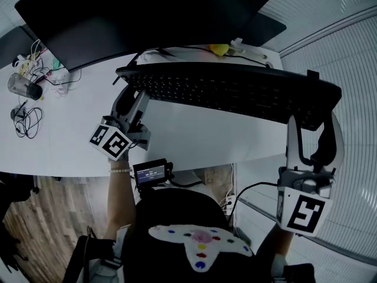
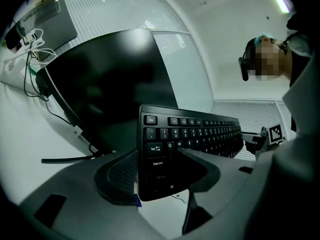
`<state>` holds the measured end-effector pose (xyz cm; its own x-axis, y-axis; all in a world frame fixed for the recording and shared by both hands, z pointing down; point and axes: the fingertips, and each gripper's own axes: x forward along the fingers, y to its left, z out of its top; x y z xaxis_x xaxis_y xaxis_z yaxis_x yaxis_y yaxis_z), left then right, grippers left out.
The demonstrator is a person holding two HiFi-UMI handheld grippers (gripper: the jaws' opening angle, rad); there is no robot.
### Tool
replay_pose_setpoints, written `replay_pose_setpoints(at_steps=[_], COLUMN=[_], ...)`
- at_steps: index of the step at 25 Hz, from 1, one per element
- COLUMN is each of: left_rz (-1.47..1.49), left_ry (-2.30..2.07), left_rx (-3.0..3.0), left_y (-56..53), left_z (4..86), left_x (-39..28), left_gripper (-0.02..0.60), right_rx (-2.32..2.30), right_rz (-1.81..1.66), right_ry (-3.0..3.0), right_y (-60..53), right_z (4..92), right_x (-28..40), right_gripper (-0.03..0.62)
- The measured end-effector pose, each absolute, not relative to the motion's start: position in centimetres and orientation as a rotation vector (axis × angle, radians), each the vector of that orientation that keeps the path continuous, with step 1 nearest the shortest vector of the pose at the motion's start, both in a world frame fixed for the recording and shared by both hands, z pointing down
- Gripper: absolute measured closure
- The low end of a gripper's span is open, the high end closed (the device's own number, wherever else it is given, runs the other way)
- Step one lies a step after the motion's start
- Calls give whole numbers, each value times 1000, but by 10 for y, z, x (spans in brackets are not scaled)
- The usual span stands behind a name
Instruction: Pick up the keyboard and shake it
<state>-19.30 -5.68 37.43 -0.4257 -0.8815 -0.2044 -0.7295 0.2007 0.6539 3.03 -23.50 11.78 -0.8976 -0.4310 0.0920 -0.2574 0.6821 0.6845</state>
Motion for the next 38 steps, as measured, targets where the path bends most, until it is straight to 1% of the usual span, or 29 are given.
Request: replay_pose_setpoints(at_steps=[8, 15, 22, 31, 38], left_rz=[-1110, -1057, -879, -495, -257], left_ry=[-2283, -2271, -2266, -2323, -2251], left_rx=[1600, 1606, 1543, 1315, 1122], left_y=[-60, -63, -44, -3, 17], left_z=[364, 369, 362, 399, 443], left_x=[-206, -204, -197, -184, -172], left_gripper=[337, 337, 337, 337, 336], right_rx=[609, 606, 561, 404, 309], right_rz=[-1126, -1094, -875, -374, -35], right_ry=[-2696, -2692, -2690, -2712, -2622], right_y=[-219, -227, -249, -292, -307], right_z=[100, 113, 131, 250, 352], right_x=[24, 30, 32, 22, 15], right_gripper=[315, 315, 316, 316, 316])
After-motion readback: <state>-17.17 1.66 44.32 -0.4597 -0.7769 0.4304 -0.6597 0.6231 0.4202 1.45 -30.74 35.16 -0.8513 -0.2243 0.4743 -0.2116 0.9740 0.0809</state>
